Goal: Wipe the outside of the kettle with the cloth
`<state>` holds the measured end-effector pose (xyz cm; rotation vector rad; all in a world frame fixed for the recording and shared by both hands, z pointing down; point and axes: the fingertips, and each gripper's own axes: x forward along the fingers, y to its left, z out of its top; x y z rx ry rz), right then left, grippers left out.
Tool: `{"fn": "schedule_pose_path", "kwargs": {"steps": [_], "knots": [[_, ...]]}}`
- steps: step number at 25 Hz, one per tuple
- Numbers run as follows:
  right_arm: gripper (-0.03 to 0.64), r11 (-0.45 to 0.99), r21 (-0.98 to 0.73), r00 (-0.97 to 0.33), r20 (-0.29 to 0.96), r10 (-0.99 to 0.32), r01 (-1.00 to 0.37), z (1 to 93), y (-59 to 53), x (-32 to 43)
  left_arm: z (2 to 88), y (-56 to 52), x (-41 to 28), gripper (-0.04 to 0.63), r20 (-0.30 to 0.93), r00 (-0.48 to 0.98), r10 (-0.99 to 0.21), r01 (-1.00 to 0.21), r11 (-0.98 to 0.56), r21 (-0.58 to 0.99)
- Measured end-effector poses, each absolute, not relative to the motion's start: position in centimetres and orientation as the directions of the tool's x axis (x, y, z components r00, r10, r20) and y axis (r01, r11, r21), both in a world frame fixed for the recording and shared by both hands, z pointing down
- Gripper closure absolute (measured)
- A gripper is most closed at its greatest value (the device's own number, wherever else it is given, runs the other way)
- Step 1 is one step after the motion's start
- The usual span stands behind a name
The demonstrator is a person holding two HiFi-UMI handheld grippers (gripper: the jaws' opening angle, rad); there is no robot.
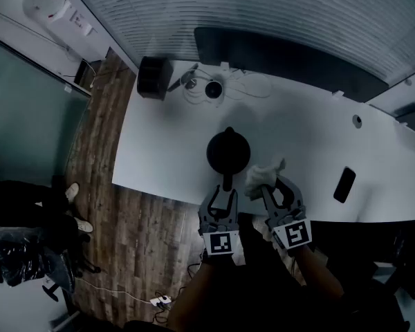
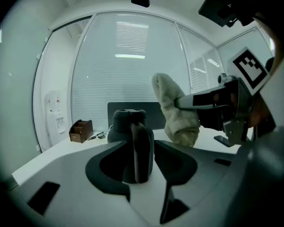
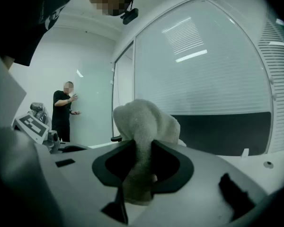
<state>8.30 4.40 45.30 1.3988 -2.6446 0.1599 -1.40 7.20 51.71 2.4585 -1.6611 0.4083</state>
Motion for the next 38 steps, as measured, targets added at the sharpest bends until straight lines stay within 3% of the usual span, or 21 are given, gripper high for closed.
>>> {"fn": "schedule_pose_path", "kwargs": {"steps": [12, 20, 34, 38], "knots": [[0.509, 0.659, 0.118, -0.618, 0.259, -0.743, -0.743, 51.0, 2.8, 5.8, 52.6, 5.5, -1.1, 0.476, 0.276, 0.299, -0.914, -0.94, -0.332, -0.082], [0.509, 0.663, 0.116, -0.622, 0.259, -0.739, -0.739, 53.4, 1.9, 4.3, 52.6, 5.6, -1.1, 0.479, 0.272, 0.285, -0.919, -0.948, -0.312, -0.064], [0.509, 0.707, 0.102, -0.548, 0.559, -0.622, -0.7, 65.3, 2.8, 3.4, 52.9, 5.4, -1.1, 0.479, 0.285, 0.283, -0.916, -0.945, -0.318, -0.082], [0.512, 0.726, 0.098, -0.565, 0.561, -0.605, -0.681, 65.4, 3.3, 3.6, 52.9, 5.6, -1.1, 0.479, 0.282, 0.282, -0.917, -0.945, -0.317, -0.083]]}}
